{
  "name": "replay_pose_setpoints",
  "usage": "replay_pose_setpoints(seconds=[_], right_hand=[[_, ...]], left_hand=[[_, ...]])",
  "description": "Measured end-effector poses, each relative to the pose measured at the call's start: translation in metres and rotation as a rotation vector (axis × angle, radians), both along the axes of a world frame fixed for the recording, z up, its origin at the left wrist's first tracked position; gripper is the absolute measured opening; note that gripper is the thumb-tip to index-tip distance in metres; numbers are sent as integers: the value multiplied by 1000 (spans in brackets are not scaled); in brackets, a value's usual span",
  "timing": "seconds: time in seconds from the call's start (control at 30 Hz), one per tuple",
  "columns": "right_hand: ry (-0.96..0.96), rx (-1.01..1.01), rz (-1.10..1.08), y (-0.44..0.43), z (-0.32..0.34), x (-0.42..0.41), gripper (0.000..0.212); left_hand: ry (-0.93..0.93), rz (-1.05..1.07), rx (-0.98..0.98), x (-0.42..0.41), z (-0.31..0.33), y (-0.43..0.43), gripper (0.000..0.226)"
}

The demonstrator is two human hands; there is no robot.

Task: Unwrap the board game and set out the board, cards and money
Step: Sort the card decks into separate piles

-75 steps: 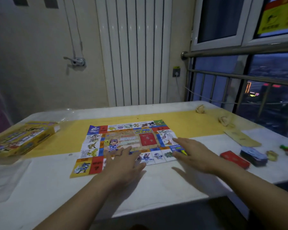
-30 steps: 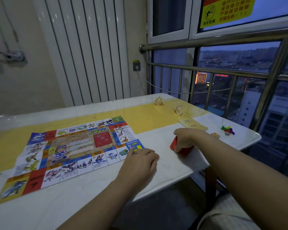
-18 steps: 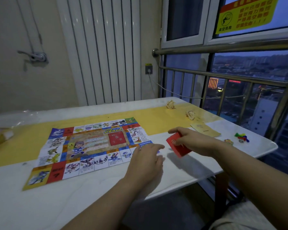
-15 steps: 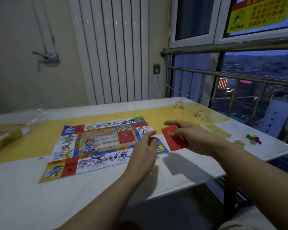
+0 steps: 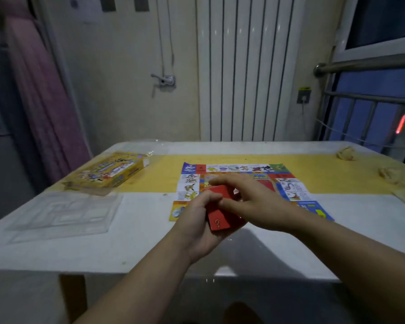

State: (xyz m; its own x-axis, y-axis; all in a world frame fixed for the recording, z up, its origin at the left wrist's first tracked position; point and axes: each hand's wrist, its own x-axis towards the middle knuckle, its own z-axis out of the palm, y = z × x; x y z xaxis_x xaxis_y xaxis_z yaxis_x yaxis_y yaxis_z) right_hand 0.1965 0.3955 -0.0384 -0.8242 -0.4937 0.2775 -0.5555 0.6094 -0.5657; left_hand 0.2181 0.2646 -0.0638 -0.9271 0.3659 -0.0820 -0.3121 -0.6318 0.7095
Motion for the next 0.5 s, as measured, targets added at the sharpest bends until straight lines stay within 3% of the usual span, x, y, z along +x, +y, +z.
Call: replay_pose_setpoints(seconds=[0.1, 0.27, 0.4, 0.5], right_hand=[[73, 81, 55, -16, 6, -1, 53], [92, 249, 195, -34, 11, 5, 104], [187, 223, 149, -42, 4, 3, 98], [204, 170, 152, -36, 4, 0, 92]], left_hand=[[-14, 52, -83, 1, 0, -20, 22], [-16, 135, -199, -1, 6, -36, 20], [-12, 109, -268, 0, 5, -38, 20], [-10, 0, -173, 5, 3, -44, 23]])
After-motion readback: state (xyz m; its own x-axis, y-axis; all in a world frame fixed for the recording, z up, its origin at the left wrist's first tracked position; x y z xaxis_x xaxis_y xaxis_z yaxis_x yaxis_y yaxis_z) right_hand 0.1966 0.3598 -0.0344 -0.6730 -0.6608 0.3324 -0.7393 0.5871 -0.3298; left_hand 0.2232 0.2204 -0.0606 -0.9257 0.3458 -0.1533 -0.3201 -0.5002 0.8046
